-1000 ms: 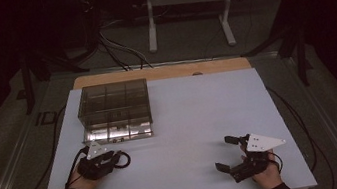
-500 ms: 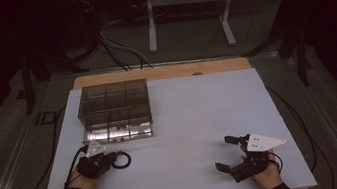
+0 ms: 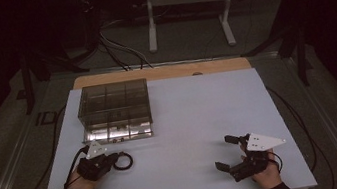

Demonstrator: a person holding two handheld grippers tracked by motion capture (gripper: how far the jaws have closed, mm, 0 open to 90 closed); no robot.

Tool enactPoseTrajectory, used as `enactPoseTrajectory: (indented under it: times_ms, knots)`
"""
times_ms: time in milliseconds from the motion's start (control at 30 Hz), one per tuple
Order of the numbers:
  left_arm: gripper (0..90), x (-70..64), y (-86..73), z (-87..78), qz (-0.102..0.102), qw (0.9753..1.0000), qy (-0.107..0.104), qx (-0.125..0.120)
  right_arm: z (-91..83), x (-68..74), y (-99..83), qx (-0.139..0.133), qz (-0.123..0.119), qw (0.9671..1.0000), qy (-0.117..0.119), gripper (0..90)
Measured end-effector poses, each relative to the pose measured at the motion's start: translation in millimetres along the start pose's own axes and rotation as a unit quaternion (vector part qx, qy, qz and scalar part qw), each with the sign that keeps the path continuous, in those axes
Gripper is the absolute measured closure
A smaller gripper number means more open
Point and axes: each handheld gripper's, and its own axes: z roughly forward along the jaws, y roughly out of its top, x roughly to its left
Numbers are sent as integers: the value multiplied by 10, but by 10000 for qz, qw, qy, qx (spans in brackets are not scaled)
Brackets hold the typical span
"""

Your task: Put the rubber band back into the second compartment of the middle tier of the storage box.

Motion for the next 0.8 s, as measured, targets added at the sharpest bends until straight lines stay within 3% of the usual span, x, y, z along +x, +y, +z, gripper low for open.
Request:
enactPoseTrajectory:
  times_ms: [800]
  knots:
    - [882, -142, 199, -240, 297, 9991, -237, -210, 6, -9, -3, -12, 28, 10000, 3, 0]
